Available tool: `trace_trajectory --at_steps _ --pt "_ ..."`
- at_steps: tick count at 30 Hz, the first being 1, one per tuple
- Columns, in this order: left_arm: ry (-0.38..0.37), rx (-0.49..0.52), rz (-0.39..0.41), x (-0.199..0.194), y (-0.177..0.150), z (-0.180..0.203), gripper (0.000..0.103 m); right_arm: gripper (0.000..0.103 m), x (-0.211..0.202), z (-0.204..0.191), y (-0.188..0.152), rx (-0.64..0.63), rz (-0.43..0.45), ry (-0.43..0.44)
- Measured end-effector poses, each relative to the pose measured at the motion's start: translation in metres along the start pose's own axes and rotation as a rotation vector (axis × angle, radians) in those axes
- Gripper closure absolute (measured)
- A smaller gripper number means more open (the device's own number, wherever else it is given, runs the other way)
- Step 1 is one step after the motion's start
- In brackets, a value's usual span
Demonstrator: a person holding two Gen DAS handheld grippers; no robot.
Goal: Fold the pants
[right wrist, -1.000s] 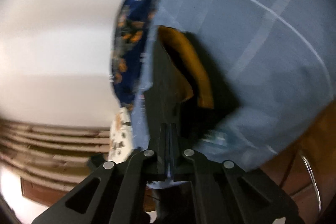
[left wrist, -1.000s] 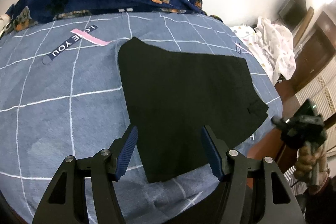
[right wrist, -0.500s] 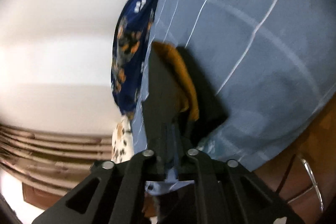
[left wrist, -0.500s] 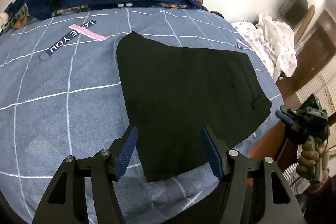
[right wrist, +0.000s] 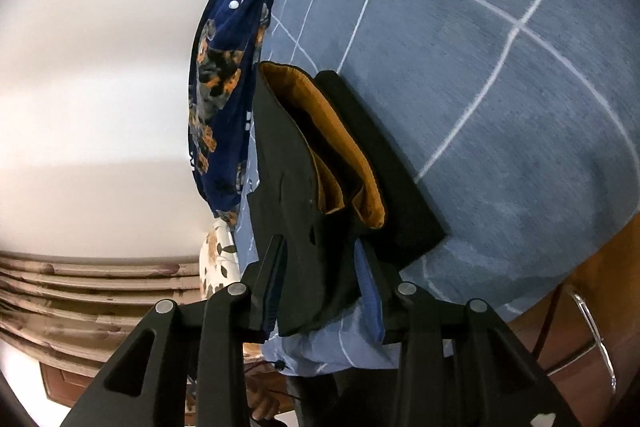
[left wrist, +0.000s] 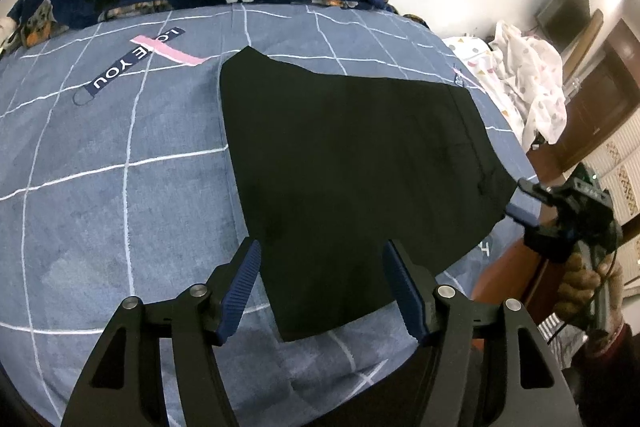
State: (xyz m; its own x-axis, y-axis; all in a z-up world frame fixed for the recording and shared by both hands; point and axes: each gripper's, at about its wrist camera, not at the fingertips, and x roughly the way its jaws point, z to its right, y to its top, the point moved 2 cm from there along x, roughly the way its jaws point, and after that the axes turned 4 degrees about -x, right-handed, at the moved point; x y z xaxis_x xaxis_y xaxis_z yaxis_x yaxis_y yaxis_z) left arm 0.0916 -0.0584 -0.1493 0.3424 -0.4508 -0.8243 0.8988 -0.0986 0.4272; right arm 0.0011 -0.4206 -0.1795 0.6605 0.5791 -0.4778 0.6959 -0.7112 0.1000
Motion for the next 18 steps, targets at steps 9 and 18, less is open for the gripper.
trace_trajectory --at_steps 9,18 --pt "-0.004 -0.013 0.012 -0.003 0.003 -0.003 0.037 0.067 0.001 -0.005 0.003 0.014 0.006 -0.015" --pt "-0.003 -0.012 0.003 0.000 0.001 -0.003 0.037 0.094 0.022 -0.006 0.015 -0.009 0.005 -0.044"
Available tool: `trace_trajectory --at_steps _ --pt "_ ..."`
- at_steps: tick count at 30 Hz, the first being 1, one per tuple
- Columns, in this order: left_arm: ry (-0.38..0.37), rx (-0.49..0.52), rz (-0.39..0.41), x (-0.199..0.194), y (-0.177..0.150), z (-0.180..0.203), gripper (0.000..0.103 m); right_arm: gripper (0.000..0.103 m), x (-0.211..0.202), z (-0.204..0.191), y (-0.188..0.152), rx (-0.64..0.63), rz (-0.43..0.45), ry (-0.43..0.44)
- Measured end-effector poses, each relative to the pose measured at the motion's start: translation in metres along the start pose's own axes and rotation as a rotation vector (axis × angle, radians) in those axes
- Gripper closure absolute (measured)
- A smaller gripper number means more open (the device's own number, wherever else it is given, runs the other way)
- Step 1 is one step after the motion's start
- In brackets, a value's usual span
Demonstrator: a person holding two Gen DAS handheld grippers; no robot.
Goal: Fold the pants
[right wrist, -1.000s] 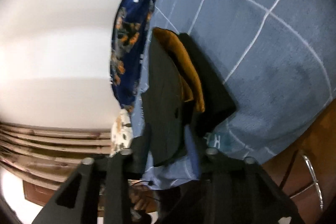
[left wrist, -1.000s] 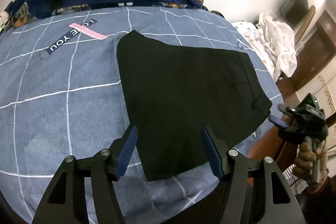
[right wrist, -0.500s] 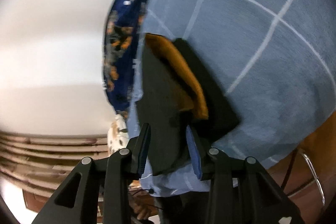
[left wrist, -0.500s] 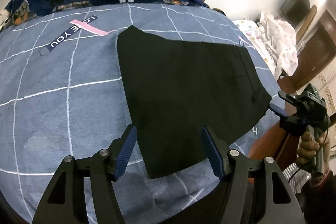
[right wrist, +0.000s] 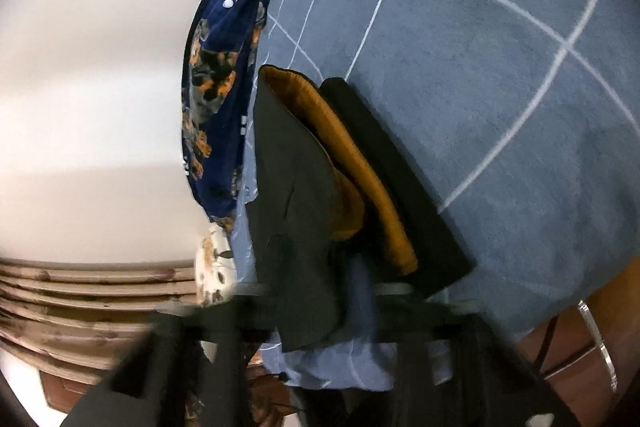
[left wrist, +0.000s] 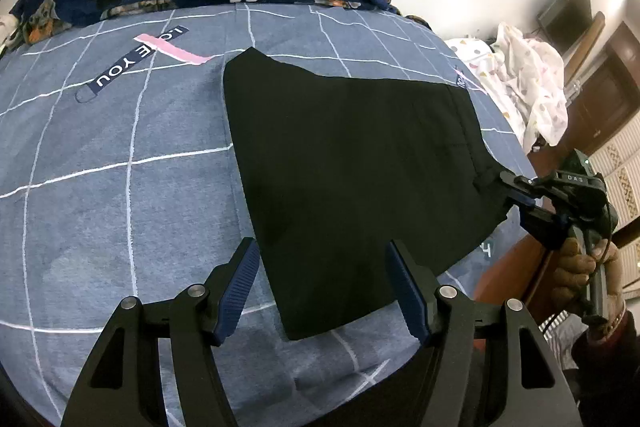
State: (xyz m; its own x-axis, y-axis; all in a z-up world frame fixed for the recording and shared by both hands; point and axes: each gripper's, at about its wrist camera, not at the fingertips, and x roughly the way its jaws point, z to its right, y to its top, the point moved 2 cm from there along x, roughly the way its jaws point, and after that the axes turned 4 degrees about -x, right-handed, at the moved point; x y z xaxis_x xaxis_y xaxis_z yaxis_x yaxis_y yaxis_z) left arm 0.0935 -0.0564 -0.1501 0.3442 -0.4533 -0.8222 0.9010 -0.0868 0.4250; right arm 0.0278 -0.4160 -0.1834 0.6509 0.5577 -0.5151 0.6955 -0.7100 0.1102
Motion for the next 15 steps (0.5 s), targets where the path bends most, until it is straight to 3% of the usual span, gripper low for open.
trace_trajectory --at_steps 4,6,10,12,15 --pt "-0.003 -0.011 0.004 -0.002 0.001 -0.003 0.037 0.095 -0.019 -0.024 -0.010 -0.095 0.058 0.052" --pt "-0.011 -0.015 0.008 -0.003 0.003 -0.004 0.037 0.095 -0.026 -0.027 -0.019 -0.071 0.057 0.095" --pt "-0.009 -0.002 -0.007 0.003 0.001 -0.001 0.037 0.096 -0.015 0.018 -0.034 0.045 0.008 0.030" --pt "-0.006 0.008 -0.022 0.007 -0.002 0.001 0.037 0.098 -0.007 0.047 -0.035 0.157 -0.003 0.064" --pt "0.007 0.026 -0.025 0.009 -0.004 0.003 0.037 0.098 -0.006 0.045 -0.031 0.146 -0.008 0.066"
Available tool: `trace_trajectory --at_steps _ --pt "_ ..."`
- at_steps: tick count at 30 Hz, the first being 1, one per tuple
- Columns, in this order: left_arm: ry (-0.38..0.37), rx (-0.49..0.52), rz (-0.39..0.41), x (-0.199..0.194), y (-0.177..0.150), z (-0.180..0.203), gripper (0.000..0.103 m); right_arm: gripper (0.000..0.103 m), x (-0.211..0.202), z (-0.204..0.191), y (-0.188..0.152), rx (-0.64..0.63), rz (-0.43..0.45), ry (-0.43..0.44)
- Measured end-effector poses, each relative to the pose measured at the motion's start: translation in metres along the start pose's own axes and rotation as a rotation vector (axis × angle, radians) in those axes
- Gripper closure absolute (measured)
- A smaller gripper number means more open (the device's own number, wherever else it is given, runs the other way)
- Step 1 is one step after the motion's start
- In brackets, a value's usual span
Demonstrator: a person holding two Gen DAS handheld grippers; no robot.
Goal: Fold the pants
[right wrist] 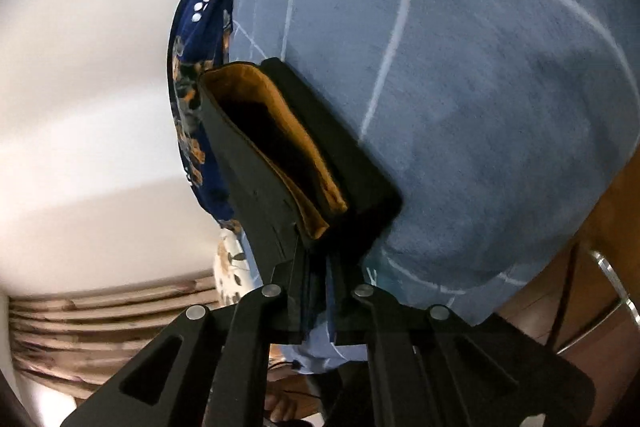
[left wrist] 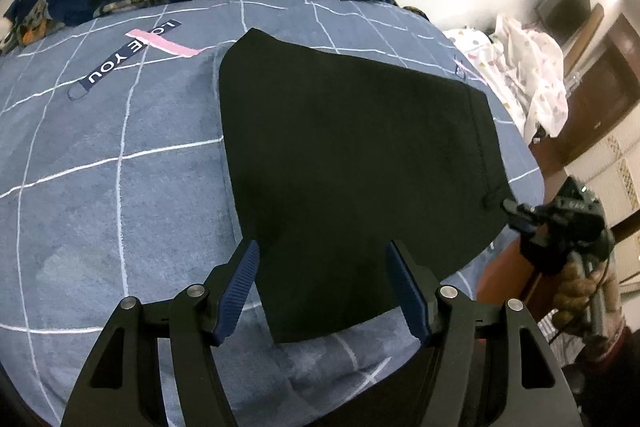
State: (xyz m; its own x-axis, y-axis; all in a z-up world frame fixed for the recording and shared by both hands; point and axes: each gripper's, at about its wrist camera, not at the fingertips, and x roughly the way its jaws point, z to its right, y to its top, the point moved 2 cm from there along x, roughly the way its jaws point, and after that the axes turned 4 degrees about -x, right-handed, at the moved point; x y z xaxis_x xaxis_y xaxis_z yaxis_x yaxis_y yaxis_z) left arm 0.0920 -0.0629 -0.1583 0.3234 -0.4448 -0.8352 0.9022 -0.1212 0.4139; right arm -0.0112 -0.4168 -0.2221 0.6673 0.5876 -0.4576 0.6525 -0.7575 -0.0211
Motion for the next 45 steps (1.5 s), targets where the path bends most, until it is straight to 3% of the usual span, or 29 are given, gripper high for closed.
trace_trajectory --at_steps 5,11,14,19,24,26,30,38,41,45 --pt "0.009 -0.004 -0.013 0.011 -0.001 -0.002 0.037 0.098 -0.001 0.004 -0.001 0.028 -0.011 0.012" --pt "0.028 0.030 -0.003 0.017 -0.003 -0.001 0.037 0.088 -0.010 -0.018 0.002 -0.073 -0.002 -0.066" --pt "0.026 0.026 -0.006 0.018 -0.003 -0.002 0.037 0.080 -0.020 -0.028 0.005 -0.112 0.017 -0.092" --pt "0.021 0.018 -0.008 0.018 -0.003 -0.003 0.036 0.056 -0.031 -0.041 0.017 -0.190 0.066 -0.169" --pt "0.019 0.011 -0.014 0.018 -0.003 -0.006 0.036 0.056 -0.009 -0.049 0.025 -0.238 0.016 -0.195" --pt "0.022 0.010 -0.015 0.017 -0.003 -0.007 0.036 0.081 -0.001 -0.050 0.025 -0.269 -0.007 -0.215" --pt "0.017 0.002 -0.008 0.016 -0.002 -0.009 0.036 0.088 -0.004 -0.046 0.023 -0.281 -0.004 -0.204" --pt "0.010 -0.044 -0.009 0.018 0.004 -0.026 0.036 0.088 -0.007 -0.025 0.027 -0.244 -0.019 -0.175" --pt "-0.009 -0.053 -0.011 0.019 0.007 -0.031 0.036 0.081 -0.006 -0.035 0.027 -0.293 -0.022 -0.191" --pt "-0.031 -0.034 -0.012 0.021 0.011 -0.030 0.036 0.069 -0.002 -0.060 0.026 -0.471 -0.004 -0.322"
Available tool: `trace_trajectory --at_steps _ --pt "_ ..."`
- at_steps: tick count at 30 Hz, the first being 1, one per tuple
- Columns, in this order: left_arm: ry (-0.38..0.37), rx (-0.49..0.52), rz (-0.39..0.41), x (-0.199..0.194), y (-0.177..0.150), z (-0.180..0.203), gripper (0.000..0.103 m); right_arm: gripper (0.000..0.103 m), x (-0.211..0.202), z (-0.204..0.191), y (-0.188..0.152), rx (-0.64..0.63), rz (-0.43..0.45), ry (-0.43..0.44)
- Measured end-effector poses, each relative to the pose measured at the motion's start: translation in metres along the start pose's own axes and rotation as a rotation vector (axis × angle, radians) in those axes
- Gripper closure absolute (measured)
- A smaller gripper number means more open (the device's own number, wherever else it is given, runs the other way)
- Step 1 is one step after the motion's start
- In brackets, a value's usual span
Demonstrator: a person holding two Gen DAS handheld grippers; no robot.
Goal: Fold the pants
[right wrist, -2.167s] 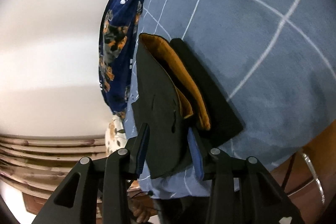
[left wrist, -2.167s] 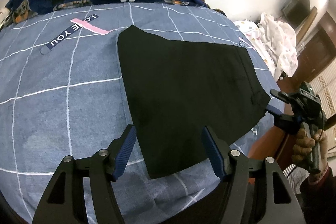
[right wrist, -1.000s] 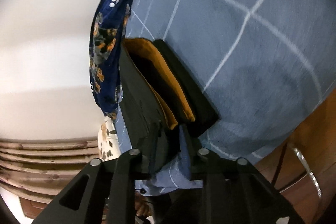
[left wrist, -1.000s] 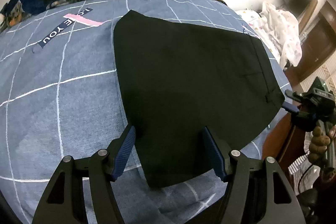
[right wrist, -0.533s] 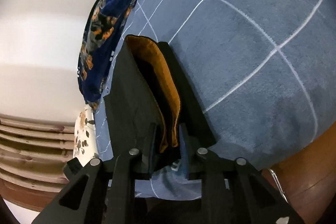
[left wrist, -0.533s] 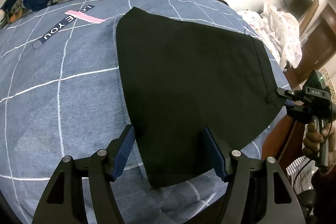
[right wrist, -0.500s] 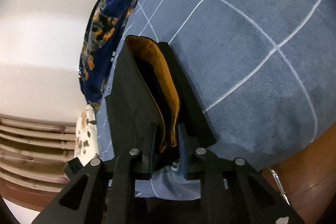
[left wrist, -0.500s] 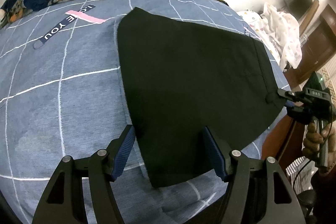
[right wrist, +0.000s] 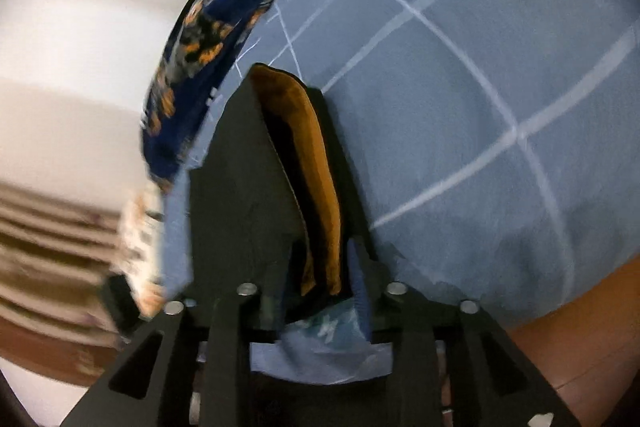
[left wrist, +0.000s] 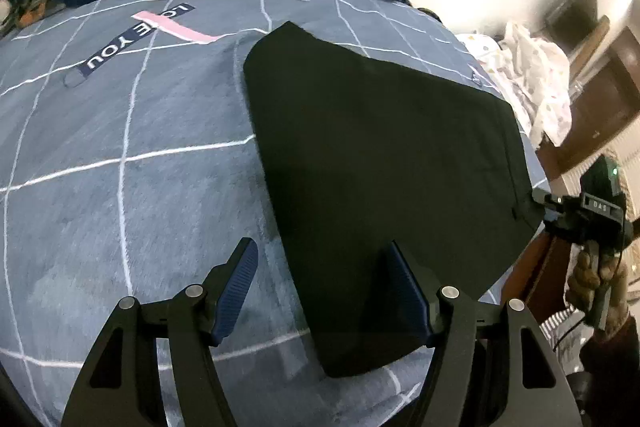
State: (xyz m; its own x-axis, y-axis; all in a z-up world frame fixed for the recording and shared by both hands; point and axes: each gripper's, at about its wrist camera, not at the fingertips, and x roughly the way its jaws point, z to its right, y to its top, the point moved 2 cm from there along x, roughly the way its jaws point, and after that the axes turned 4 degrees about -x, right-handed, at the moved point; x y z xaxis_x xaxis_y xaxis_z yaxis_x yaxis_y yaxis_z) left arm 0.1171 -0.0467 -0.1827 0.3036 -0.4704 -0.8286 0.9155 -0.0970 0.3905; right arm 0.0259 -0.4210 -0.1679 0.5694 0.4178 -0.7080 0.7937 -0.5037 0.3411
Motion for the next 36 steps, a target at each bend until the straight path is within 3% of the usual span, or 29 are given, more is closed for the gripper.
trace_trajectory --at_steps 4,9,21,30,36 --pt "-0.067 -0.006 -0.034 0.007 0.005 -0.005 0.036 0.058 0.006 -0.001 0.013 -0.071 -0.020 -0.056" --pt "-0.131 0.021 -0.050 0.015 0.014 -0.005 0.036 0.056 0.019 0.003 0.028 -0.114 -0.072 -0.006" --pt "-0.074 0.143 -0.056 0.030 0.025 0.014 0.032 0.053 0.062 -0.007 0.053 -0.247 -0.251 0.165" --pt "-0.038 0.202 -0.040 0.038 0.028 0.024 0.027 0.053 0.079 -0.014 0.062 -0.259 -0.269 0.241" --pt "-0.006 0.260 -0.033 0.043 0.029 0.032 0.027 0.067 0.081 -0.017 0.057 -0.298 -0.245 0.243"
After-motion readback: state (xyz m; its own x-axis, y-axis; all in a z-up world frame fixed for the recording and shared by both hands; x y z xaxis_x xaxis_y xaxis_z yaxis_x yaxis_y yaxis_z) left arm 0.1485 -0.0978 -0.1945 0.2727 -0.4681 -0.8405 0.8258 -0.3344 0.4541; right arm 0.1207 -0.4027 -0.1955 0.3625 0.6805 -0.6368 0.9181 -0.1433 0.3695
